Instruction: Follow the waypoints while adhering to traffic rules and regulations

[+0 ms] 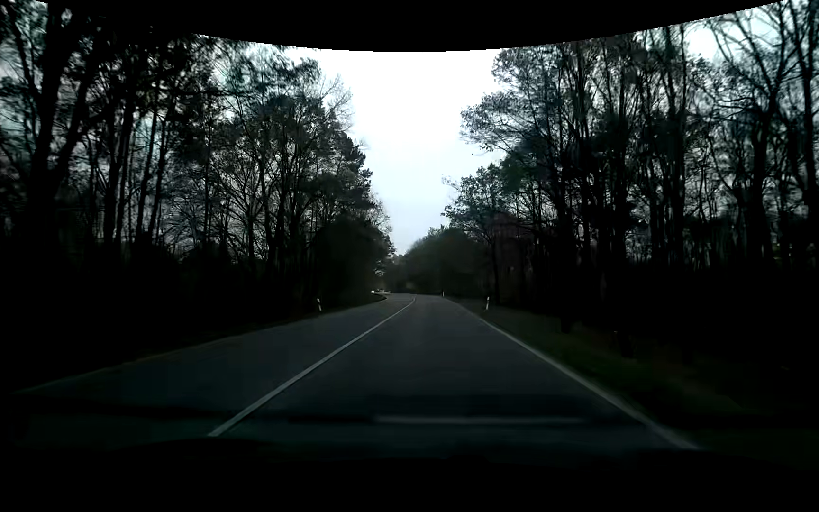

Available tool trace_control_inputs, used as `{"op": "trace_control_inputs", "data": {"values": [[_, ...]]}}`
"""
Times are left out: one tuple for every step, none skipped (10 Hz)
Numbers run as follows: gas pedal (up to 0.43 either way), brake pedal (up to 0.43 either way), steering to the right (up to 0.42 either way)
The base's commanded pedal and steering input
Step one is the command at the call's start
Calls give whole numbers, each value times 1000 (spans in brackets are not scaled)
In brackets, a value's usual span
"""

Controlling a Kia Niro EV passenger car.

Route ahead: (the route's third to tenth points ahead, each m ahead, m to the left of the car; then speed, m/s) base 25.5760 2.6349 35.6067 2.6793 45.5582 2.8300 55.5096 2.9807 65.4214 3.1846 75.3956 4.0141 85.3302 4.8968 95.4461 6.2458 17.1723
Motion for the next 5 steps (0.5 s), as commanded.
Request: {"op": "trace_control_inputs", "data": {"values": [[319,0,1],[319,0,0],[311,0,0],[287,0,0],[280,0,2]]}}
